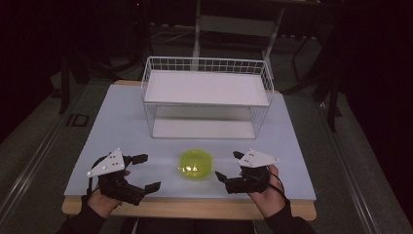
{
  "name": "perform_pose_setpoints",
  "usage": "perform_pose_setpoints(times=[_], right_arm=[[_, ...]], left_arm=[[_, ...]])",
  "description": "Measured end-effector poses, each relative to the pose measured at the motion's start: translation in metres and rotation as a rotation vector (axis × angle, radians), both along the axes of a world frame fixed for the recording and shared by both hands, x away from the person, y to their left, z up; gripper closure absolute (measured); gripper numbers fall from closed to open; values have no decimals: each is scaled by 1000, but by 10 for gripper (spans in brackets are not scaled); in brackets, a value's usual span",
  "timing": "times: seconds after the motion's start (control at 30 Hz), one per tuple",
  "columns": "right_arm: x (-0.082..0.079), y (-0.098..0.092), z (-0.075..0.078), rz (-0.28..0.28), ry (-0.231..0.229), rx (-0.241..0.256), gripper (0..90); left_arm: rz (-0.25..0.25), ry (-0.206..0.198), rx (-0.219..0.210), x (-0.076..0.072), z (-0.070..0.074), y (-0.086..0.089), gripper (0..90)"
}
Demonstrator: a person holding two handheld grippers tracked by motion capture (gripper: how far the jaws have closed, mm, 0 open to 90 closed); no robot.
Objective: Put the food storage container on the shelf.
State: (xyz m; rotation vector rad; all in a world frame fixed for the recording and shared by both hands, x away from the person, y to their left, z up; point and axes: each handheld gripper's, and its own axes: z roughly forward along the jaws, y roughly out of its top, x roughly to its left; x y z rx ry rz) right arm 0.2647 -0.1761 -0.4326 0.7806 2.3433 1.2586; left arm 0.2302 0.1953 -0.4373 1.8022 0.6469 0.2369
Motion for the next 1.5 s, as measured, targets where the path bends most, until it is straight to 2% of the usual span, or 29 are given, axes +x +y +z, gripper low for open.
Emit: perform_pose_setpoints(times=[0.07,0.13,0.23,0.27,0.4,0.47,0.57,0.73,0.77,0.8,0.83,0.87,0.93,1.0,1.07,1.1,1.13,1.17,1.2,1.27,1.3,1.33,1.4,1.5], right_arm=[[4,2,1,-11,10,-6,149],[9,2,1,-17,1,0,153],[13,5,0,-20,-38,-32,153],[15,6,0,-20,-32,-32,153],[23,9,-2,-27,37,10,150],[26,11,-2,-31,57,28,145],[33,15,-5,-46,134,45,144],[43,24,-15,-92,169,36,135],[43,24,-15,-92,169,36,135],[47,25,-20,-105,220,53,146],[49,25,-23,-117,237,64,151],[51,25,-25,-126,258,78,165],[55,24,-29,-143,314,101,243],[58,23,-33,-157,370,137,248],[62,22,-38,-178,419,140,320],[63,21,-40,-184,453,161,321],[64,21,-42,-190,474,169,323],[65,21,-44,-201,491,167,340],[66,21,-46,-206,507,172,351],[67,20,-49,-218,524,192,371],[67,20,-50,-227,542,204,411],[67,20,-51,-230,557,207,410],[67,21,-53,-233,565,203,443],[66,23,-55,-241,601,201,498]], left_arm=[[-3,-1,3,4,3,-3,20],[-5,0,8,8,6,-7,20],[-6,8,11,14,8,-13,20],[-10,13,13,17,9,-15,20],[-26,76,-10,31,6,-24,20],[-16,100,10,38,2,-29,20],[10,140,39,46,-7,-37,20],[74,240,64,60,-23,-44,30],[74,240,64,60,-23,-44,49],[100,286,59,65,-29,-46,57],[101,302,45,67,-32,-46,57],[115,312,51,69,-34,-47,57],[146,344,42,73,-38,-48,58],[170,368,38,76,-42,-48,85],[191,400,41,79,-46,-48,161],[191,400,41,79,-46,-48,161],[193,423,43,81,-50,-48,170],[193,423,43,81,-50,-48,207],[197,447,34,83,-54,-48,215],[203,480,43,84,-58,-50,250],[202,495,47,84,-60,-50,284],[196,510,44,85,-62,-51,313],[198,528,56,85,-65,-53,328],[191,573,32,87,-69,-53,389]])
